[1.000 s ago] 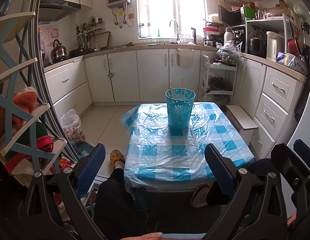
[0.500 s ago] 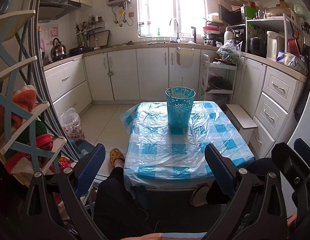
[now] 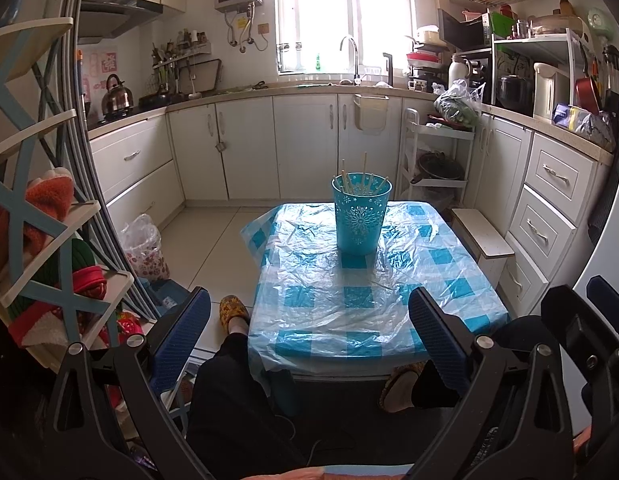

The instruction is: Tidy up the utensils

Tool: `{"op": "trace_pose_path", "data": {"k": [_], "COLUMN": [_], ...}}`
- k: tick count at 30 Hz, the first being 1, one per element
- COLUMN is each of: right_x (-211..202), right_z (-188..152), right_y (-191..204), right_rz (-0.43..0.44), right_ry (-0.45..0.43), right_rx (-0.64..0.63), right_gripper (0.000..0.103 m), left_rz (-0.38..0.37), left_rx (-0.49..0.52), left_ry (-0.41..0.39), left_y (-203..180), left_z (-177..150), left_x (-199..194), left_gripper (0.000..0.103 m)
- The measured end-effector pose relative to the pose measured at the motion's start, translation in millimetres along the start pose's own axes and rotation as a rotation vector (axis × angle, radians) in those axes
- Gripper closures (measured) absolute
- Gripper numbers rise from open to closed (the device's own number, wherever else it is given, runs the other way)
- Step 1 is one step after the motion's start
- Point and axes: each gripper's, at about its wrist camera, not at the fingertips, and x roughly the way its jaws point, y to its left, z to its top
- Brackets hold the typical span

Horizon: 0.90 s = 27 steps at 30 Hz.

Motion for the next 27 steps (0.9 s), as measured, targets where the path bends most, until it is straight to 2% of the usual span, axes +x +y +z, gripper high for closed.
{"op": "trace_pose_path", "data": {"k": [27], "right_x": [-0.2], "right_z": [0.7], "right_y": [-1.0], "right_rz": [0.002], "right_ry": [0.002], "right_rx": [-0.004], "right_gripper": [0.007], "left_rz": [0.0], "left_rx": [0.0], "left_ry": [0.002], "left_y": [1.2], "left_z": [0.6], "left_x": [0.9], "left_gripper": [0.008]}}
